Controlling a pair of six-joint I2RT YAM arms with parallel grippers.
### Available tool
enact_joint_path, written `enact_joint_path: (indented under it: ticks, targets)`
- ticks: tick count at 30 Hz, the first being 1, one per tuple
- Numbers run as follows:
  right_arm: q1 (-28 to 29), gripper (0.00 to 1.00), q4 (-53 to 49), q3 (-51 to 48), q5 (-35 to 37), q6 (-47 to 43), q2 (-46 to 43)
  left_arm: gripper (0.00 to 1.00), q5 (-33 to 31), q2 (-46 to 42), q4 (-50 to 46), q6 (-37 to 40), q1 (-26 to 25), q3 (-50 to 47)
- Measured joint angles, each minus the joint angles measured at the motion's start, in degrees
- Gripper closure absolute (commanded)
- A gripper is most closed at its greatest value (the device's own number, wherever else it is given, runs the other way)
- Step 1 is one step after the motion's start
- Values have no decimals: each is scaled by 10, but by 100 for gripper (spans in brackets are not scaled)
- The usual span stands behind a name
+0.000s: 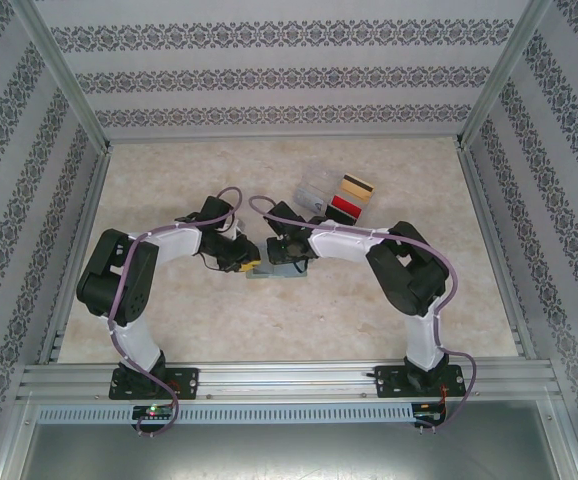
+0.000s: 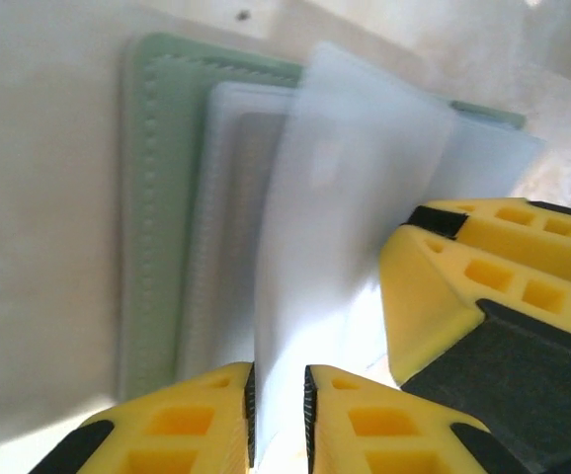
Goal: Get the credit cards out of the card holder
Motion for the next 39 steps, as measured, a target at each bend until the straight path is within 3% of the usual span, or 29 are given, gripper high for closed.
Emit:
enact_joint_path:
  ticks: [8, 18, 24, 31, 39]
  targets:
    - [-17, 68, 40, -44, -31, 22, -83, 72, 31, 0, 31, -11, -2, 2]
    - [-41, 65, 74, -123, 5, 47, -168, 54, 51, 25, 71, -35, -50, 42]
    - [-50, 65, 84, -144, 29, 52, -185, 55, 51, 86, 86, -45, -76, 82]
    - [-50, 65, 86, -145, 32, 52, -186, 67, 44, 94, 83, -45, -78, 86]
    - [-23, 63, 86, -125, 30, 41, -165, 66, -16, -24, 29, -21, -31, 60]
